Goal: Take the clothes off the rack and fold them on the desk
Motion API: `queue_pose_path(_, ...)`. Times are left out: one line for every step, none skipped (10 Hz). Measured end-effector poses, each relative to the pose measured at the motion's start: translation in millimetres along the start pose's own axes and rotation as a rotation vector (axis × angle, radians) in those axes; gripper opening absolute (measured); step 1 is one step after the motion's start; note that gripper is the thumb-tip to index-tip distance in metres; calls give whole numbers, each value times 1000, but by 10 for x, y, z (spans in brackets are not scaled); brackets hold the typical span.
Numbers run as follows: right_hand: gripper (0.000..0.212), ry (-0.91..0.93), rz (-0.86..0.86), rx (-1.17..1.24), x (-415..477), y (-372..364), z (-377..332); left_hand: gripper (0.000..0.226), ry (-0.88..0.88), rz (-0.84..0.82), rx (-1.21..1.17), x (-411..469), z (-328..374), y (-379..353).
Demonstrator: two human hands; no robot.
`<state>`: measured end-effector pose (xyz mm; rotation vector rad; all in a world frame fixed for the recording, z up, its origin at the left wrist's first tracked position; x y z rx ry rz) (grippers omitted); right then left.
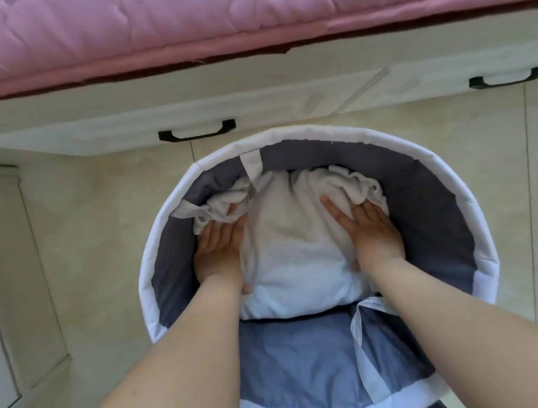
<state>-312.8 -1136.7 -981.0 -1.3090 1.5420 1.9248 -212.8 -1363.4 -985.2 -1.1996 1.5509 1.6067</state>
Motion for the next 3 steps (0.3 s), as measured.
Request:
queue_pose_path(107, 24, -16, 14, -50, 19, -3, 127, -35, 15, -3, -99, 27, 37)
queue_pose_path(78, -2, -44, 88, -256, 147, -3, 85, -14, 31, -98, -354, -7, 131)
queue_pose_path(44, -56, -46, 44, -717, 223, 0, 57, 6, 82, -239, -819, -8, 138)
Point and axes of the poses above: each hand's wrist, its own x-axis towards the middle knuckle, its own y-axis out of the back of the hand, z = x × y, the point moved 1 cm from there along x, towards the middle knuckle, and after that the axes turned 6 degrees about -z, right-handed, at the moved point
